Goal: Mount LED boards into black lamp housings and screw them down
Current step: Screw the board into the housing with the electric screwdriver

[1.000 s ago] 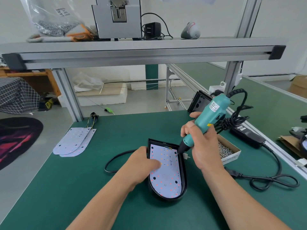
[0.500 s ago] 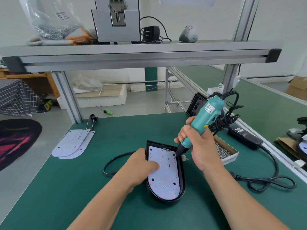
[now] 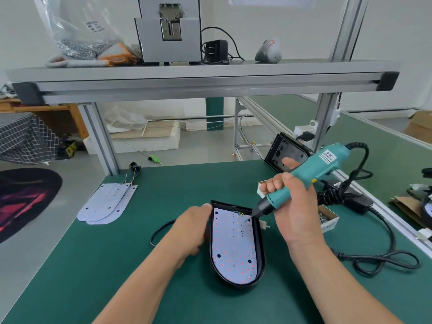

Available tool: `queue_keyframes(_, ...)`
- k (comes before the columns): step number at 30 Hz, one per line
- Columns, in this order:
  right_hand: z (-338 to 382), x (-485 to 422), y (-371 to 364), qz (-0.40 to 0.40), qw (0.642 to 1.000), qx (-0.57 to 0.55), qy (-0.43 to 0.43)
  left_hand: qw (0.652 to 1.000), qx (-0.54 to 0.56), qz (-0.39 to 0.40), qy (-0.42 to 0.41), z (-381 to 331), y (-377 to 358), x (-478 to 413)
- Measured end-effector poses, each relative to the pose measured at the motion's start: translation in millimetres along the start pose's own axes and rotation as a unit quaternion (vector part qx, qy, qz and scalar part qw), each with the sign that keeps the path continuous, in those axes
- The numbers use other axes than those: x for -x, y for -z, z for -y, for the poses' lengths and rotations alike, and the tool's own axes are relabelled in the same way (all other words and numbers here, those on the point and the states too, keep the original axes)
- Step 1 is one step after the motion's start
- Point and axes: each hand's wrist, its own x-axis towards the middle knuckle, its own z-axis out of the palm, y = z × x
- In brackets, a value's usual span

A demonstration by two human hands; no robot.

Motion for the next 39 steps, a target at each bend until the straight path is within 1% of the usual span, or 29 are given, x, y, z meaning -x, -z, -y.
queue_keyframes(2, -1.1, -0.4, 1.9, -0.017, 0.999, -0.039, -0.019, 0.997, 0.062, -0.034, -0.007, 1.3, 9.5, -4.8)
queue_keyframes(4, -3.0, -1.3, 3.9, -0.032, 0.997, -0.067, -0.034, 0.99, 0.13, -0.049, -0.012, 2.8, 19.7, -7.2)
queue_keyframes(6, -4.8, -2.0, 5.6, -0.043, 0.995, -0.083, -0.043, 0.974, 0.22, -0.044, -0.02, 3.5, 25.8, -8.1)
queue_keyframes(8, -5.7, -2.1, 6.4, -0.047, 0.994, -0.09, -0.047, 0.95, 0.309, -0.027, -0.027, 3.2, 26.2, -9.2)
queue_keyframes(10, -5.9, -1.6, 5.8, -0.046, 0.993, -0.093, -0.049, 0.93, 0.365, -0.022, -0.042, 2.6, 23.5, -9.3)
queue_keyframes(11, -5.8, -1.2, 5.3, -0.044, 0.993, -0.095, -0.049, 0.925, 0.375, -0.025, -0.05, 1.7, 21.8, -8.1)
queue_keyframes(12, -5.8, -0.9, 4.6, -0.041, 0.993, -0.097, -0.049, 0.926, 0.371, -0.031, -0.059, -0.1, 20.3, -5.9)
queue_keyframes(14, -5.4, 0.0, 3.5, -0.038, 0.993, -0.1, -0.051, 0.939, 0.332, -0.046, -0.079, -3.3, 18.7, -3.3)
queue_keyframes(16, -5.2, 0.8, 2.3, -0.036, 0.993, -0.099, -0.052, 0.95, 0.292, -0.044, -0.101, -4.6, 17.2, -0.1)
queue_keyframes(23, -4.0, 0.8, 1.5, -0.031, 0.993, -0.106, -0.052, 0.957, 0.251, 0.057, -0.133, -8.0, 4.5, 11.8)
queue_keyframes(25, -2.3, 0.9, 0.8, -0.027, 0.992, -0.111, -0.052, 0.961, 0.222, 0.074, -0.145, -7.7, 6.5, 12.8)
queue_keyframes(27, -0.3, 1.1, -1.0, -0.025, 0.991, -0.12, -0.053, 0.97, 0.153, 0.066, -0.176, -7.6, 8.3, 13.9)
queue_keyframes(30, 3.6, 1.6, -5.1, -0.027, 0.989, -0.134, -0.052, 0.972, 0.069, 0.046, -0.221, -7.4, 4.5, 15.4)
queue_keyframes(35, 10.2, 6.4, -12.8, -0.01, 0.988, -0.15, -0.039, 0.97, -0.004, 0.061, -0.234, -3.4, -7.5, 19.0)
queue_keyframes(39, 10.3, 9.0, -16.9, -0.001, 0.989, -0.144, -0.041, 0.969, -0.025, 0.062, -0.238, -2.5, -9.3, 21.3)
